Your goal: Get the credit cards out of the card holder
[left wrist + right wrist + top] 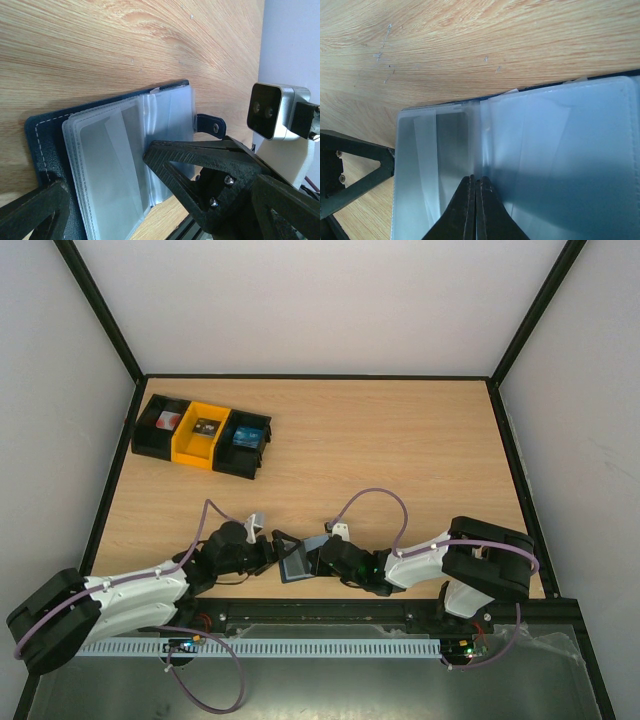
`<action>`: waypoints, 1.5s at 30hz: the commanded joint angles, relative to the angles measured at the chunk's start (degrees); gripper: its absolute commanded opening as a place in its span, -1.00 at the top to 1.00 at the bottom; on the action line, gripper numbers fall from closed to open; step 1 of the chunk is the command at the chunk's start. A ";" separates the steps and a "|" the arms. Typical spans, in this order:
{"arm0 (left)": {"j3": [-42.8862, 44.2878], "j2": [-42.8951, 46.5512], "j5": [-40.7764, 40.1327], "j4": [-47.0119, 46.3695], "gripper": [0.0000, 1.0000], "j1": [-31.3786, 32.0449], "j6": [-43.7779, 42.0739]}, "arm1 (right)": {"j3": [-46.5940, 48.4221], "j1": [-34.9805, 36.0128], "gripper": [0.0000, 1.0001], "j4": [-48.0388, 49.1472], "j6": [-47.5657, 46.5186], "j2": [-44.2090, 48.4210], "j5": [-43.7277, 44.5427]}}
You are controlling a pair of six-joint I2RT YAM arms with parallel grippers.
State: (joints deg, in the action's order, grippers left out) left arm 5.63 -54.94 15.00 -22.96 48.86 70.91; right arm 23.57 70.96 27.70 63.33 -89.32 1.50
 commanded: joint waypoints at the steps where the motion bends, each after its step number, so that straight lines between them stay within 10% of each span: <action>1: 1.14 -0.45 0.67 -2.04 -1.00 0.33 -0.84 | -1.55 0.32 0.96 -6.38 0.06 -2.29 1.40; 34: 1.83 -1.44 1.41 -7.69 -0.99 2.58 0.53 | -2.28 0.32 0.96 -3.95 -0.53 -1.84 0.85; 45: 2.75 -3.88 2.65 -12.00 -0.64 3.09 0.72 | -4.60 0.32 0.83 2.28 -1.32 0.15 -1.11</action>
State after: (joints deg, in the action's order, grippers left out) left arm 6.35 -57.98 16.34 -30.50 51.27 71.81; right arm 20.36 70.96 32.27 62.96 -88.14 1.30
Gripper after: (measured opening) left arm 0.870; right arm 0.085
